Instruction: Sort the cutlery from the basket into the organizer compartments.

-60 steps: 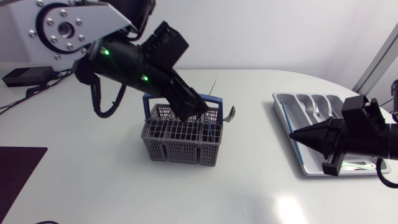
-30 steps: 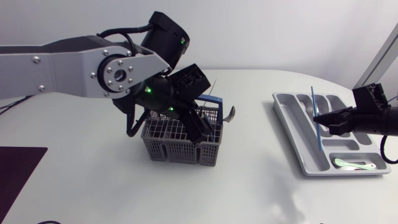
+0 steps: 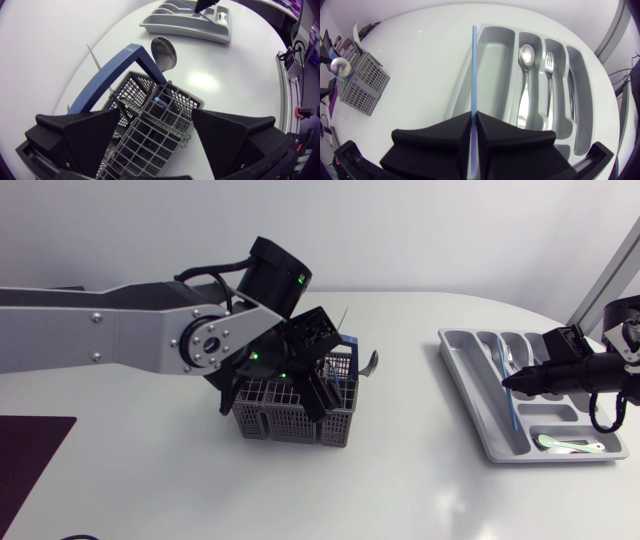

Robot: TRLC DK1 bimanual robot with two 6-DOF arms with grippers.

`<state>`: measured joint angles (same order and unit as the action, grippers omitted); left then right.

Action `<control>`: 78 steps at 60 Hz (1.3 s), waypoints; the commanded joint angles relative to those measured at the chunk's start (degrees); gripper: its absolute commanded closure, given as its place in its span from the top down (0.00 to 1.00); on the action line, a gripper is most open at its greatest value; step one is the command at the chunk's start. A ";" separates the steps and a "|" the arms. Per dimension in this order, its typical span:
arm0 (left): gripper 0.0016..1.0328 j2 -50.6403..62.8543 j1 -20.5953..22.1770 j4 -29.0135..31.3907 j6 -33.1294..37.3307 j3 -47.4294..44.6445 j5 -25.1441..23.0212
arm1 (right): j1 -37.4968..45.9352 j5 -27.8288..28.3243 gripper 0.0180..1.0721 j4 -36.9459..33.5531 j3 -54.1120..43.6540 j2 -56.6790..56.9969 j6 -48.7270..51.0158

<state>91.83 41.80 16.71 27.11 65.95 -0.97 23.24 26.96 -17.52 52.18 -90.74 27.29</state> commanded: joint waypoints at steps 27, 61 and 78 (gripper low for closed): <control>0.86 -2.36 0.56 -15.13 0.48 -7.51 0.36 | -1.71 -2.53 0.47 0.38 4.51 -9.37 -2.15; 0.11 -1.39 0.83 -14.16 -4.17 -6.19 -4.56 | -1.71 -2.09 0.60 0.64 2.22 -5.94 -1.10; 0.03 -0.07 0.30 -11.52 -4.53 -4.34 -5.79 | -1.62 -1.47 0.63 0.82 1.17 -4.53 -0.75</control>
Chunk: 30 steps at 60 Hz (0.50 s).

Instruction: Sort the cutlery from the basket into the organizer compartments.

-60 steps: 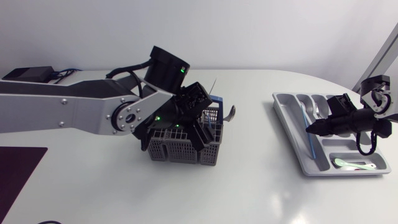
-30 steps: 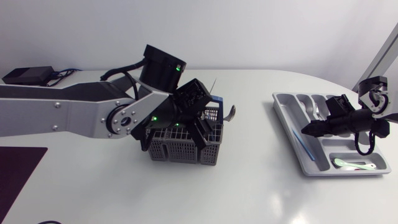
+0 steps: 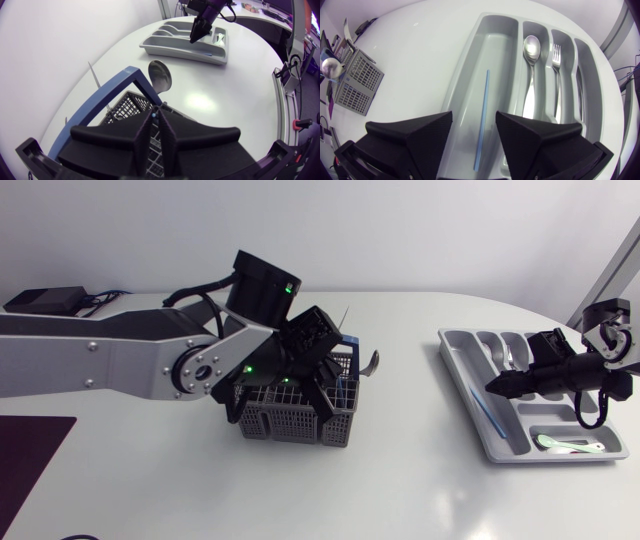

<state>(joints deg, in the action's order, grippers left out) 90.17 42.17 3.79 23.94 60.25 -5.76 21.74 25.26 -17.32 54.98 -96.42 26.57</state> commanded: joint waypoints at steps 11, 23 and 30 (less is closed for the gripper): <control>0.03 2.20 -0.34 2.80 -1.36 2.24 -2.15 | -0.20 0.58 0.68 0.62 -2.77 3.08 0.59; 0.03 0.36 -1.13 5.79 -1.36 4.00 -3.12 | -1.26 0.41 0.90 0.53 -5.41 9.32 1.91; 0.03 -1.58 -1.66 8.34 -1.80 5.41 -4.26 | -2.05 0.14 0.90 0.53 -6.73 12.22 2.26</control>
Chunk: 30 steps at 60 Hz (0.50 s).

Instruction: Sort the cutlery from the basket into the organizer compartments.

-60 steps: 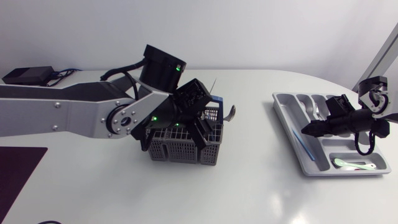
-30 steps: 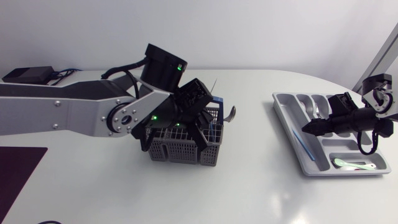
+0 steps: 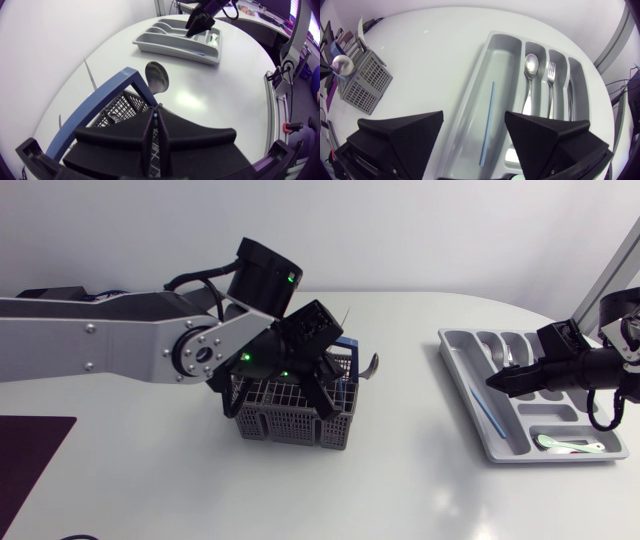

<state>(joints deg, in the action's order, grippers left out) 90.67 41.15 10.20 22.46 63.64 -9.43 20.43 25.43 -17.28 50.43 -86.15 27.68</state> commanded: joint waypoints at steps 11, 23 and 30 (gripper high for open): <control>0.03 -5.33 -0.45 5.36 -0.49 4.22 -0.85 | -2.32 -0.12 0.91 0.58 -4.12 6.08 1.67; 0.03 -8.14 -1.07 9.67 -1.28 7.55 -1.99 | -4.96 -0.03 0.93 0.58 -6.67 12.58 2.64; 0.03 -9.64 -1.33 13.09 -1.28 10.02 -2.43 | -6.98 -0.12 0.93 0.23 -8.16 16.36 2.64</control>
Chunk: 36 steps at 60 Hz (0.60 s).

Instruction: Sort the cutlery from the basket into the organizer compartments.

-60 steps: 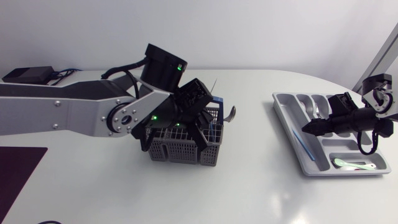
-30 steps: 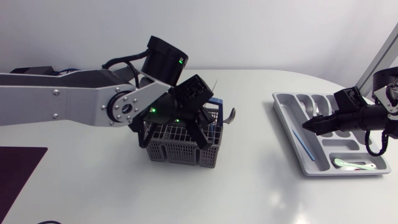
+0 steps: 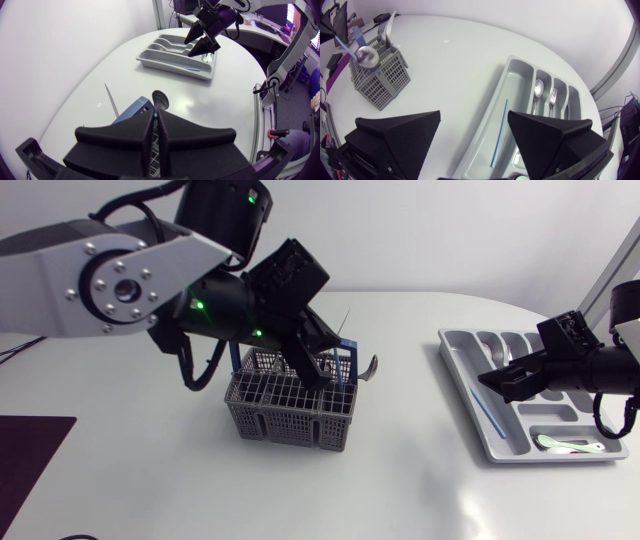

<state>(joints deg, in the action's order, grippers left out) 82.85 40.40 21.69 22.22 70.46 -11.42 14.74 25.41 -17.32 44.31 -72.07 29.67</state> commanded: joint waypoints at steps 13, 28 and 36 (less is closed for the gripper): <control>0.03 -4.10 -2.08 9.68 -0.77 8.21 -3.17 | -6.04 0.26 0.93 -0.78 -4.06 8.09 0.74; 0.03 -7.17 -2.96 15.13 -1.83 10.49 -6.42 | -14.39 2.45 0.93 -2.89 -6.61 18.46 1.44; 0.03 -7.35 -5.25 18.30 -3.76 12.86 -12.13 | -17.99 4.03 0.92 -5.00 -6.52 22.24 1.53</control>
<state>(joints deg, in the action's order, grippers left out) 76.36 36.62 38.72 20.53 80.49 -21.21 -1.76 28.69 -20.86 39.24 -51.57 30.30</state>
